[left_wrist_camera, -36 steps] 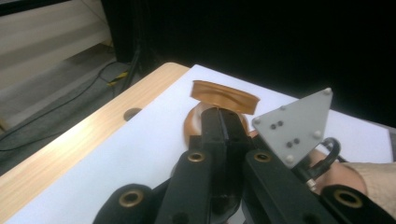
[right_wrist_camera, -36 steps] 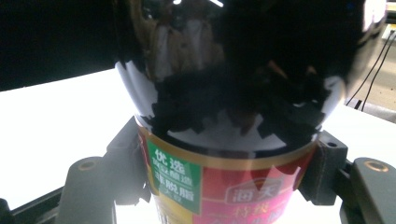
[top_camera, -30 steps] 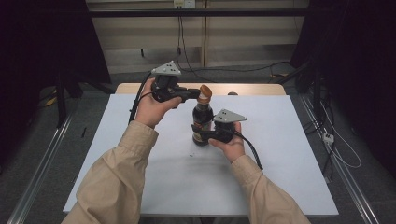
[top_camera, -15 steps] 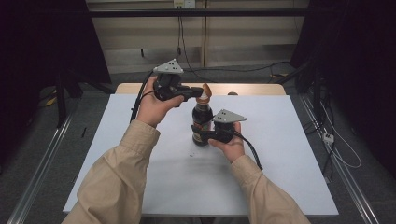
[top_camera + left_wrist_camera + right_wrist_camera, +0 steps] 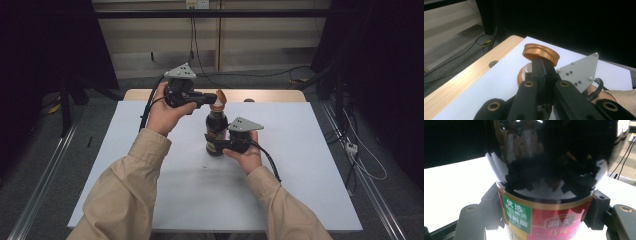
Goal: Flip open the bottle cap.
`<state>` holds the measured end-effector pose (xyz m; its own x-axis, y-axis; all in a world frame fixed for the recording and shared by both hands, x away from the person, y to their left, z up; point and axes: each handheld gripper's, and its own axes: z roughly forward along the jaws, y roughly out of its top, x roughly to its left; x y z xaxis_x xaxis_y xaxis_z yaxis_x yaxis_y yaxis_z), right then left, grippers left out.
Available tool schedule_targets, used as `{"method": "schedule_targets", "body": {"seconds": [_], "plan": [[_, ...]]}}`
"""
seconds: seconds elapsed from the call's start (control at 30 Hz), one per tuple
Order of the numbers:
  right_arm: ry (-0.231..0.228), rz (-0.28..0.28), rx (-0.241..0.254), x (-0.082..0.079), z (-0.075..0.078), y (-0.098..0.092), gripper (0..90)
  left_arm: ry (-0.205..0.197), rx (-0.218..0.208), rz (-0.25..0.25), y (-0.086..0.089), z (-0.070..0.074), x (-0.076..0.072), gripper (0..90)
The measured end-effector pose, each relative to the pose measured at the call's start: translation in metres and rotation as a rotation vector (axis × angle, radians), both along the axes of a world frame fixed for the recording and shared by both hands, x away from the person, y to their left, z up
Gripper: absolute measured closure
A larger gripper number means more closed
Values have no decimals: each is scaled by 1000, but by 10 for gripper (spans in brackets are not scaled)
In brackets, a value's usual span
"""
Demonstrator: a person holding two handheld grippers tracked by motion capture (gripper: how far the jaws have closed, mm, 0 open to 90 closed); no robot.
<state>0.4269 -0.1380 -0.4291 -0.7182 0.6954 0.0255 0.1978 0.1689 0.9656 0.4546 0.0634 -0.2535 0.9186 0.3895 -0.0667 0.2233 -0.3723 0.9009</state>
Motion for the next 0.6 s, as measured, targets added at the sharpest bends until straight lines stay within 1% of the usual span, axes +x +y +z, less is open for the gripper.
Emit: {"method": "schedule_targets", "body": {"seconds": [0.1,0.33,0.53,0.6], "plan": [[0,0,2,0,0,0,305,-1,3,2,0,0,0,900],[0,0,1,0,0,0,305,2,-6,-1,-1,0,0,900],[2,1,-1,0,0,0,305,-5,5,-5,-2,2,0,900],[1,1,-1,0,0,0,305,-3,-4,-4,-3,2,0,900]]}}
